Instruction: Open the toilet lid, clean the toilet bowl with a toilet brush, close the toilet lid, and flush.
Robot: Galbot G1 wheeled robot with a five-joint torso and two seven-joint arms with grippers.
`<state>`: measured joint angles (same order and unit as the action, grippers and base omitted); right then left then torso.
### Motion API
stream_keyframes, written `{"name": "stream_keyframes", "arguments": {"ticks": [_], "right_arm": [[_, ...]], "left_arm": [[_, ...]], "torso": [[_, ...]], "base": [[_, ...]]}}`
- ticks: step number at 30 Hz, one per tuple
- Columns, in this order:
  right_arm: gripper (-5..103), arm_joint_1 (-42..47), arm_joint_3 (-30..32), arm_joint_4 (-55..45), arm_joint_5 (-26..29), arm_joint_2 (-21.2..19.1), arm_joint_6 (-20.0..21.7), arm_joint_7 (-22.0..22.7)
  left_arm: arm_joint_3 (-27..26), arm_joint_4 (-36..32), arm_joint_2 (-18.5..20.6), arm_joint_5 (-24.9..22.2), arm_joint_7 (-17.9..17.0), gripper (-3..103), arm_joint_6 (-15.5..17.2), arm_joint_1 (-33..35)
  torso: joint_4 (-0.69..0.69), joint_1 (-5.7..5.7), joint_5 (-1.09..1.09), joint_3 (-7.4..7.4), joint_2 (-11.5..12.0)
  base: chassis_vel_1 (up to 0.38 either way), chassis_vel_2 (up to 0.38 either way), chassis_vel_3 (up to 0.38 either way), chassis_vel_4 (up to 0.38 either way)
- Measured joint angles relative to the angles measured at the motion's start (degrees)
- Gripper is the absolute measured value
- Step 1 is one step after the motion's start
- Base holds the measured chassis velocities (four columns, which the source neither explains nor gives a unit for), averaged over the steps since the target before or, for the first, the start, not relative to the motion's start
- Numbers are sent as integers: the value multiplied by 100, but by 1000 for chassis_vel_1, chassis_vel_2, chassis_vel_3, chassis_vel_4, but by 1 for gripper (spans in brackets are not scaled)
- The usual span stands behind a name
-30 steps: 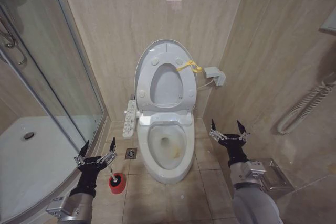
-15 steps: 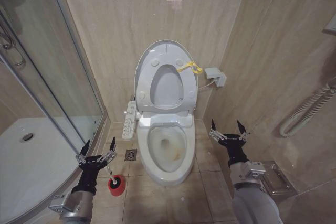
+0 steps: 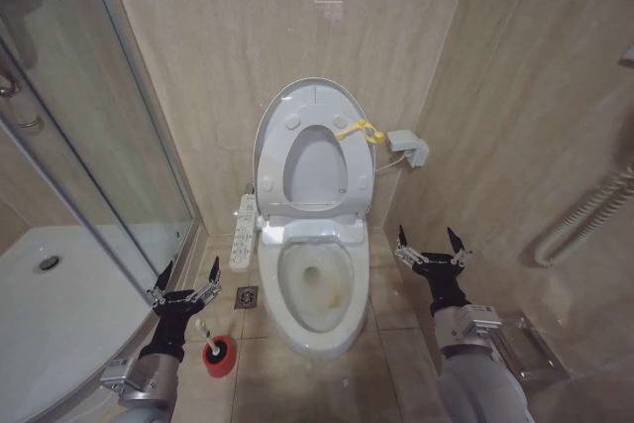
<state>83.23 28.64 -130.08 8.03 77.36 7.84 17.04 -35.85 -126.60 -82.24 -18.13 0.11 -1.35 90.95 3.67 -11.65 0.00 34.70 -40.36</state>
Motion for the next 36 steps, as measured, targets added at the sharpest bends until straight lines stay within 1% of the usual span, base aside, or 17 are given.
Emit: {"name": "stream_keyframes", "arguments": {"ticks": [2,6,7,10,11,14,15,19,20,24,25,29,30,32,34,36], "right_arm": [[100,0,0,0,0,0,0,0],[100,-1,0,0,0,0,0,0],[100,-1,0,0,0,0,0,0],[100,1,0,0,0,0,0,0],[100,1,0,0,0,0,0,0],[100,1,0,0,0,0,0,0],[100,1,0,0,0,0,0,0],[100,0,0,0,0,0,0,0],[100,0,0,0,0,0,0,0],[100,0,0,0,0,0,0,0],[100,0,0,0,0,0,0,0],[100,0,0,0,0,0,0,0],[100,0,0,0,0,0,0,0],[100,0,0,0,0,0,0,0],[100,0,0,0,0,0,0,0],[100,0,0,0,0,0,0,0]], "left_arm": [[1,47,5,9,0,100,-43,-19],[9,435,4,177,-2,100,-306,-133],[9,435,4,177,-2,100,-306,-133],[57,935,-28,286,-50,100,-552,-264],[57,935,-28,286,-50,100,-552,-264],[103,1454,-38,302,-87,100,-818,-374],[103,1454,-38,302,-87,100,-818,-374],[158,2070,-25,220,-143,100,-1057,-541],[158,2070,-25,220,-143,100,-1057,-541],[224,2501,-18,119,-221,100,-1106,-671],[224,2501,-18,119,-221,100,-1106,-671],[280,2913,-11,113,-266,100,-1166,-713],[280,2913,-11,113,-266,100,-1166,-713],[295,3195,-11,113,-282,100,-1251,-740],[300,3285,-17,113,-285,100,-1284,-750],[314,3519,-47,120,-295,100,-1354,-793]], "torso": [[1,-1,0,0,0],[-1,0,0,0,0],[-1,0,0,0,0],[0,4,0,-2,-1],[0,4,0,-2,-1],[1,4,0,-2,0],[1,4,0,-2,0],[0,3,0,-1,0],[0,3,0,-1,0],[1,2,0,-1,0],[1,2,0,-1,0],[0,2,0,-1,0],[0,2,0,-1,0],[0,2,0,-1,0],[0,2,0,-1,0],[0,2,0,-1,0]], "base": [[-95,84,84,-109],[-22,48,37,-34],[0,0,0,0],[18,-22,-34,14],[31,-40,-50,21],[0,0,0,0],[0,0,0,0],[0,0,0,0],[0,0,0,0],[0,0,0,0],[0,0,0,0],[0,0,0,0],[0,0,0,0],[0,0,0,0],[0,0,0,0],[0,0,0,0]]}}
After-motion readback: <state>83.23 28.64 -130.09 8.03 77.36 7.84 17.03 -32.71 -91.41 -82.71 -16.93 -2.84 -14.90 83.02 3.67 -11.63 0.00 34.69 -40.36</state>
